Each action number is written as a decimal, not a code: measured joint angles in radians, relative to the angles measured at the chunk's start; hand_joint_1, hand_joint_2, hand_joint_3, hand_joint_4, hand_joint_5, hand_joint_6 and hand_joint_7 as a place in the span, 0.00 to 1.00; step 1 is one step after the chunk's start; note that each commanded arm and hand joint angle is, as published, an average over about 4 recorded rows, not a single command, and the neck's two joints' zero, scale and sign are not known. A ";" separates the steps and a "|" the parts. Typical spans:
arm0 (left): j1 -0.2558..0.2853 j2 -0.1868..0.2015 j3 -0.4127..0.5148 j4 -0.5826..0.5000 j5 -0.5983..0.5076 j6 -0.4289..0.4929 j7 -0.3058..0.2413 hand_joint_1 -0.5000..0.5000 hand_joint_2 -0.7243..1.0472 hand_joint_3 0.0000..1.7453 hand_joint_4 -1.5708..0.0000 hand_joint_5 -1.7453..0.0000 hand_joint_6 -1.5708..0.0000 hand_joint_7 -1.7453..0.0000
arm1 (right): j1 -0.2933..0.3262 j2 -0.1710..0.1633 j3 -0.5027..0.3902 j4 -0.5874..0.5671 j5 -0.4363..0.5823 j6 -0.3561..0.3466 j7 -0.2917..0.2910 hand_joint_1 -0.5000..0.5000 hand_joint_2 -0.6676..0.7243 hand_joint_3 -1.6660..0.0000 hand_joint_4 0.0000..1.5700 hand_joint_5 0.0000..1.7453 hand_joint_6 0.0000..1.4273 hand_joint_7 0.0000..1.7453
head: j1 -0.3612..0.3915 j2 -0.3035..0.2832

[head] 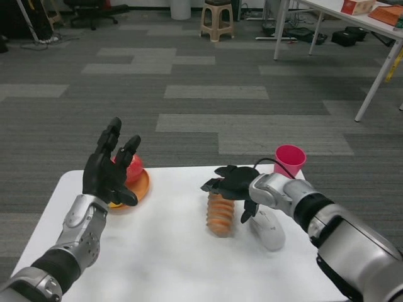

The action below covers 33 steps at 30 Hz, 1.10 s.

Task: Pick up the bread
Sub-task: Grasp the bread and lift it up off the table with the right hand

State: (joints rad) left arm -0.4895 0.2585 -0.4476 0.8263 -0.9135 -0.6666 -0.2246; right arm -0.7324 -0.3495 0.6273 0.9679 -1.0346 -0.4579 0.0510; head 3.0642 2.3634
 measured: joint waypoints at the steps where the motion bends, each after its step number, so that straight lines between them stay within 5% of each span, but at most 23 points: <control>1: 0.001 0.000 -0.001 -0.003 0.000 0.000 0.000 1.00 0.15 0.05 1.00 0.76 1.00 1.00 | -0.005 0.002 0.015 0.009 -0.020 0.000 -0.001 0.04 0.14 0.71 0.00 0.00 0.00 0.08 | -0.001 0.001; 7: 0.012 -0.002 -0.005 -0.014 0.000 -0.001 0.000 1.00 0.15 0.05 1.00 0.76 1.00 1.00 | -0.024 0.020 0.045 0.044 -0.114 0.000 -0.008 0.04 0.14 0.71 0.00 0.00 0.00 0.08 | -0.011 0.001; 21: 0.014 -0.003 -0.020 -0.014 0.000 -0.001 0.000 1.00 0.15 0.05 1.00 0.76 1.00 1.00 | -0.040 0.065 0.056 0.095 -0.150 0.004 -0.049 0.04 0.14 0.71 0.00 0.00 0.00 0.08 | -0.019 -0.004; 27: 0.014 -0.003 -0.023 -0.014 0.000 -0.001 0.000 1.00 0.15 0.05 1.00 0.76 1.00 1.00 | -0.040 0.084 0.056 0.107 -0.150 0.018 -0.060 0.04 0.11 0.62 0.00 0.00 0.00 0.08 | -0.015 0.001; 33: 0.014 -0.003 -0.024 -0.014 0.000 -0.001 0.000 1.00 0.15 0.03 1.00 0.76 1.00 1.00 | -0.035 0.096 0.054 0.116 -0.147 0.031 -0.067 0.03 0.09 0.42 0.00 0.00 0.00 0.08 | -0.012 0.007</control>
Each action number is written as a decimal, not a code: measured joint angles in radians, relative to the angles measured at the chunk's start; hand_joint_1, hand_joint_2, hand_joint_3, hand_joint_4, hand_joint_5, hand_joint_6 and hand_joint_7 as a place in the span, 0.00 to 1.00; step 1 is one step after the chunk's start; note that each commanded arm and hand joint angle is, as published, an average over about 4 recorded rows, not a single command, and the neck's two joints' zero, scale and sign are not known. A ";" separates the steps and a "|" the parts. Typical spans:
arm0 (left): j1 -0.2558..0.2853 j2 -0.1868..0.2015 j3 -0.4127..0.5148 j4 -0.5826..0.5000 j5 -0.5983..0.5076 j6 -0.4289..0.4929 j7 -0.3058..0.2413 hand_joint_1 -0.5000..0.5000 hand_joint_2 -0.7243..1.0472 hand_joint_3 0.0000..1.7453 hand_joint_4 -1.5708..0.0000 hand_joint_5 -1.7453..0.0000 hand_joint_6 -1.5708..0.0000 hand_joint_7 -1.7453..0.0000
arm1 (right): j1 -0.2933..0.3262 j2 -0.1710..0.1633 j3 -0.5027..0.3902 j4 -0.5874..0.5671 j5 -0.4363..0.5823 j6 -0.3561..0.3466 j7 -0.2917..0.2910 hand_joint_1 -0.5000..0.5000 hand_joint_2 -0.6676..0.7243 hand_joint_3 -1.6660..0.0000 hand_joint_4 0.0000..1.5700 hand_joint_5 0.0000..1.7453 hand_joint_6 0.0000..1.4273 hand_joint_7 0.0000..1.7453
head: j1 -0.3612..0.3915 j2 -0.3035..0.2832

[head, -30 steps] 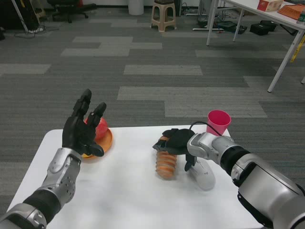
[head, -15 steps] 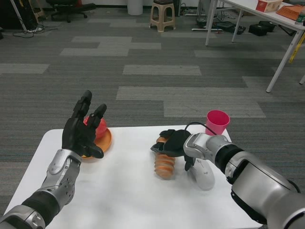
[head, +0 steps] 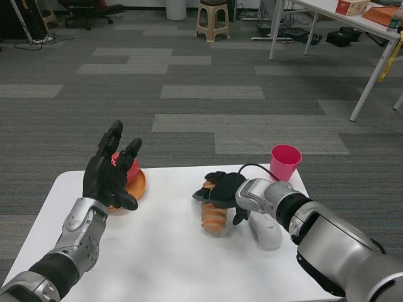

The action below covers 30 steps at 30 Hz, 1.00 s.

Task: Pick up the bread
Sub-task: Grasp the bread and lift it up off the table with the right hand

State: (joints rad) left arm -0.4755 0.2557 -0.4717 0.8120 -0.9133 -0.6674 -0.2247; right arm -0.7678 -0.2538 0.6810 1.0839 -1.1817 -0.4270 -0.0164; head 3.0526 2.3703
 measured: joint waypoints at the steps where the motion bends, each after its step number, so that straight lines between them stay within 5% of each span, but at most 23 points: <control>1: 0.000 0.000 0.000 0.000 0.000 0.000 0.000 1.00 0.15 0.04 1.00 0.76 1.00 1.00 | 0.002 0.002 -0.001 0.001 0.000 0.002 -0.002 0.02 0.09 0.38 0.00 0.00 0.00 0.08 | 0.001 0.002; 4: 0.000 0.000 0.000 0.000 0.000 0.000 0.000 1.00 0.15 0.05 1.00 0.76 1.00 1.00 | 0.008 0.005 -0.006 0.002 0.001 0.003 -0.011 0.00 0.08 0.25 0.00 0.06 0.00 0.12 | 0.004 0.003; 6: 0.000 0.000 0.000 0.000 0.000 0.000 0.000 1.00 0.15 0.05 1.00 0.76 1.00 1.00 | 0.013 0.006 -0.015 0.003 0.002 0.004 -0.018 0.00 0.09 0.18 0.00 0.18 0.00 0.22 | 0.007 0.005; 12: 0.000 0.000 0.000 0.000 -0.002 -0.001 0.000 1.00 0.15 0.05 1.00 0.76 1.00 1.00 | 0.031 0.011 -0.043 0.006 0.001 0.005 -0.057 0.03 0.09 0.14 0.00 0.39 0.00 0.43 | 0.013 0.003; 16: 0.000 0.001 0.000 0.000 -0.002 -0.001 0.000 1.00 0.15 0.05 1.00 0.76 1.00 1.00 | 0.041 0.016 -0.066 0.005 0.001 0.005 -0.065 0.00 0.09 0.14 0.03 0.49 0.39 0.72 | 0.013 0.005; 20: 0.000 0.002 0.000 0.000 -0.003 -0.002 0.000 1.00 0.15 0.05 1.00 0.76 1.00 1.00 | 0.060 0.026 -0.114 -0.001 0.003 0.008 -0.070 0.00 0.09 0.14 0.16 0.51 0.76 0.84 | 0.015 0.006; 24: 0.000 0.004 0.000 0.000 -0.003 -0.002 0.000 1.00 0.15 0.05 1.00 0.76 1.00 1.00 | 0.087 0.030 -0.173 -0.020 0.007 0.014 -0.068 0.02 0.09 0.15 0.22 0.60 0.82 0.89 | 0.019 0.007; 30: 0.000 0.007 0.002 0.000 -0.005 -0.003 0.000 1.00 0.15 0.05 1.00 0.76 1.00 1.00 | 0.165 0.031 -0.308 -0.090 0.002 0.006 -0.057 0.03 0.06 0.18 0.23 0.72 0.78 0.96 | 0.021 0.010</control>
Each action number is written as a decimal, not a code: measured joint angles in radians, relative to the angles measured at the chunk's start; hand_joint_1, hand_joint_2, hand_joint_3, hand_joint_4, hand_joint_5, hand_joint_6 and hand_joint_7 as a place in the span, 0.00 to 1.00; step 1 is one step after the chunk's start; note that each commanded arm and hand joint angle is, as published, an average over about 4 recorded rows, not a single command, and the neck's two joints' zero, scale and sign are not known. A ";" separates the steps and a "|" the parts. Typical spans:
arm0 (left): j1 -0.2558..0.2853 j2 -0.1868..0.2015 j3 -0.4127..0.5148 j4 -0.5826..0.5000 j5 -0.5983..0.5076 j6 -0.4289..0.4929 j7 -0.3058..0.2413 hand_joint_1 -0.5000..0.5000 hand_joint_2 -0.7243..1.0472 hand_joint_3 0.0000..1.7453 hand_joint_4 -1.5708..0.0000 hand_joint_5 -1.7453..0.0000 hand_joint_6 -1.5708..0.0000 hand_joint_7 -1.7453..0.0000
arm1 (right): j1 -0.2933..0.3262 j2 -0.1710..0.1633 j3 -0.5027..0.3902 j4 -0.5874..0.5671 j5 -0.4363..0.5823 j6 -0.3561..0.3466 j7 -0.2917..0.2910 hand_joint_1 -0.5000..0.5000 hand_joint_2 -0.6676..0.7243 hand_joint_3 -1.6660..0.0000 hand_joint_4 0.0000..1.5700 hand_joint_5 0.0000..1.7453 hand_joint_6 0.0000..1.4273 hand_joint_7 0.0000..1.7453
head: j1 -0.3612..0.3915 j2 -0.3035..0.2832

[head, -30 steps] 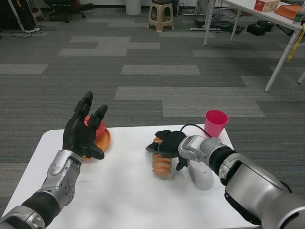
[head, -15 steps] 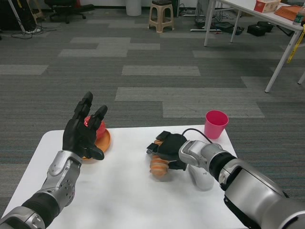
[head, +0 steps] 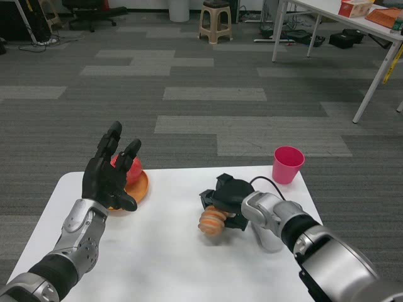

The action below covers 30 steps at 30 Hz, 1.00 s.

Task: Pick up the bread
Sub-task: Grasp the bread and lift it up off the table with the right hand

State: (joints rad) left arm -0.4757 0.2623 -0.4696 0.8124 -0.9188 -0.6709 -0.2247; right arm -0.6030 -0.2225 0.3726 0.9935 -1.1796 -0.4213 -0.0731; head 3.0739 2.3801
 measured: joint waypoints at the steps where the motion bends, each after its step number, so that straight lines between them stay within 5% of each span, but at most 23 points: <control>1: 0.000 0.001 0.000 0.000 0.000 0.000 0.000 1.00 0.15 0.05 1.00 0.76 1.00 1.00 | 0.013 0.000 -0.020 -0.014 -0.001 -0.005 0.003 0.02 0.06 0.19 0.22 0.72 0.77 0.96 | 0.000 0.001; 13: -0.002 0.013 0.003 0.000 -0.002 -0.004 0.000 1.00 0.15 0.05 1.00 0.76 1.00 1.00 | 0.151 -0.010 -0.217 -0.221 0.021 -0.074 0.006 0.01 0.05 0.15 0.13 0.76 0.66 0.96 | 0.006 0.004; 30: -0.018 0.009 0.002 0.015 -0.002 -0.005 0.000 1.00 0.15 0.05 1.00 0.76 1.00 1.00 | 0.315 -0.056 -0.278 -0.593 0.423 -0.135 -0.006 0.00 0.07 0.14 0.14 0.72 0.60 0.96 | 0.007 0.001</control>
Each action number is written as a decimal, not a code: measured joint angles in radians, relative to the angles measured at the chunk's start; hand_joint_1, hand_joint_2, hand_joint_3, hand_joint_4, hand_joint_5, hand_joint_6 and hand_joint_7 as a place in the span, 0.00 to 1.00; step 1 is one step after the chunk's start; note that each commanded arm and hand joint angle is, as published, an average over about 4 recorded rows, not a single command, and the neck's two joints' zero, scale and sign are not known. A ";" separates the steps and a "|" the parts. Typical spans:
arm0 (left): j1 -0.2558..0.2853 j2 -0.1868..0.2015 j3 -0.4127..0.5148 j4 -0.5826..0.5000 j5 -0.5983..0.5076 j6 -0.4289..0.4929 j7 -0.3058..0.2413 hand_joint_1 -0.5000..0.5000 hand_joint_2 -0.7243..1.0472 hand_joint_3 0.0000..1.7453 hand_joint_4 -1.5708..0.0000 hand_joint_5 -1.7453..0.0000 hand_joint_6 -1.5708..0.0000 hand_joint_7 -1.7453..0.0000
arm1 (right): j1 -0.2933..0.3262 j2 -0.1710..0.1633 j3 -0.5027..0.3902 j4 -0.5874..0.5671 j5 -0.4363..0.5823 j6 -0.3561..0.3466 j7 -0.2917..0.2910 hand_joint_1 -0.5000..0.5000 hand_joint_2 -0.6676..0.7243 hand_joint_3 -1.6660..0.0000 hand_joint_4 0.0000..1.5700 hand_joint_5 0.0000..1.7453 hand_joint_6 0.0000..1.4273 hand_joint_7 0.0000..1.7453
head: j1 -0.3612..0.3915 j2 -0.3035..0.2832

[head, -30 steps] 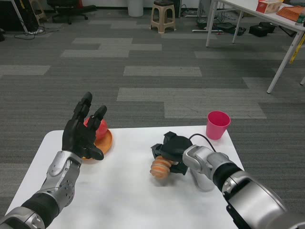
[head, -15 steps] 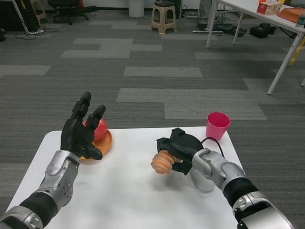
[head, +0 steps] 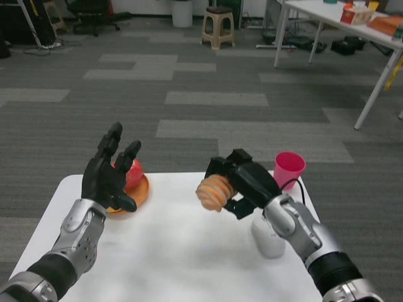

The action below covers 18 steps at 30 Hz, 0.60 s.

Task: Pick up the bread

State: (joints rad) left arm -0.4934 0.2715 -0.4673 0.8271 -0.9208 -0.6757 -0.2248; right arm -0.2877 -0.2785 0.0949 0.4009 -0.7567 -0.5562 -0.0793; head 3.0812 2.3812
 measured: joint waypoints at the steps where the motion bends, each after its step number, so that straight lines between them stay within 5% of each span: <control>1: -0.003 0.000 0.000 0.001 0.000 0.000 0.000 1.00 0.15 0.05 1.00 0.76 1.00 1.00 | 0.009 0.000 -0.005 -0.011 0.022 0.000 -0.003 0.00 0.07 0.14 0.15 0.72 0.60 0.96 | 0.000 0.001; 18: -0.020 -0.006 -0.011 0.015 0.001 0.000 0.000 1.00 0.15 0.05 1.00 0.76 1.00 1.00 | 0.105 -0.004 -0.069 -0.128 0.247 0.013 -0.097 0.01 0.06 0.14 0.27 0.72 0.60 0.96 | -0.002 0.005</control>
State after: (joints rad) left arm -0.5133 0.2653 -0.4780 0.8421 -0.9201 -0.6757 -0.2249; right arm -0.1827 -0.2821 0.0258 0.2731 -0.5092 -0.5428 -0.1764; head 3.0793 2.3861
